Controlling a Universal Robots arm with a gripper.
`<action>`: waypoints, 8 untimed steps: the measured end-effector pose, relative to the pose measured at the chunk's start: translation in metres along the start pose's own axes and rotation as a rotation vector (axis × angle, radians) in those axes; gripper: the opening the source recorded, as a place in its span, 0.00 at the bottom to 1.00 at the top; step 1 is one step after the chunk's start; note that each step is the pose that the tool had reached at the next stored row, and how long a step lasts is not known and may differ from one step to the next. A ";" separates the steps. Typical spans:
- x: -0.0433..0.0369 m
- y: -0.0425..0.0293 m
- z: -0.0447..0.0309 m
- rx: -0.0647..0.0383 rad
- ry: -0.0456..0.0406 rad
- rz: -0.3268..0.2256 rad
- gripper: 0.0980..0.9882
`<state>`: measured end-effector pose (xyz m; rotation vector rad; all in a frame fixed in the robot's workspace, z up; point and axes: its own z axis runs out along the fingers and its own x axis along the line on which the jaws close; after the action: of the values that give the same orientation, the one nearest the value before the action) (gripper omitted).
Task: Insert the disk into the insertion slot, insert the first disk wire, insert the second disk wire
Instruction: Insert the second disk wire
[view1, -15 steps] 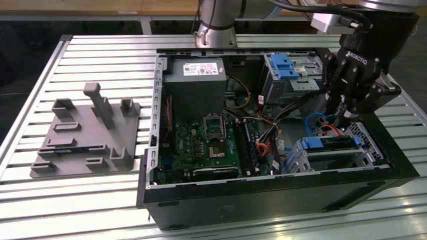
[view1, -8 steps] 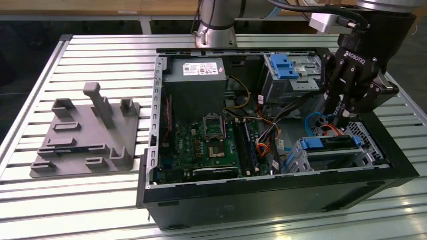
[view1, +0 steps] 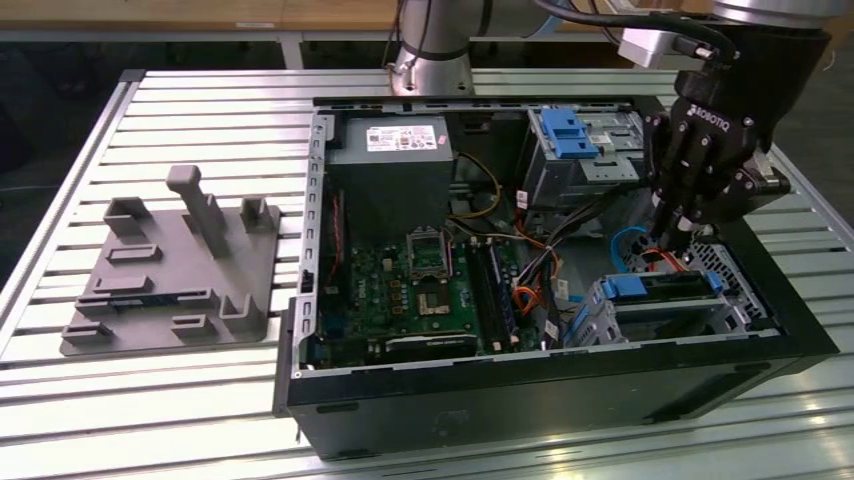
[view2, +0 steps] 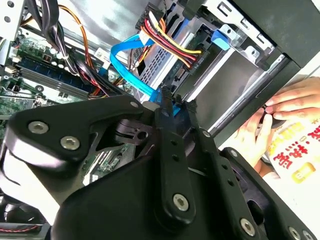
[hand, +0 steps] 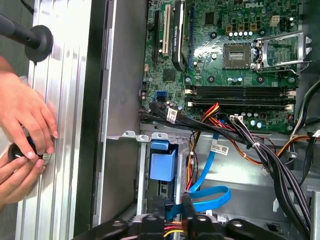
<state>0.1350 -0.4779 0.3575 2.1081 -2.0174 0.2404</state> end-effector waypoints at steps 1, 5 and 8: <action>0.0000 -0.0003 0.0001 0.000 0.0000 -0.002 0.19; -0.0003 -0.0014 0.0002 0.001 0.0004 -0.011 0.19; -0.0007 -0.0017 0.0004 0.003 0.0006 -0.020 0.19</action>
<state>0.1366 -0.4772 0.3569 2.1290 -1.9958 0.2413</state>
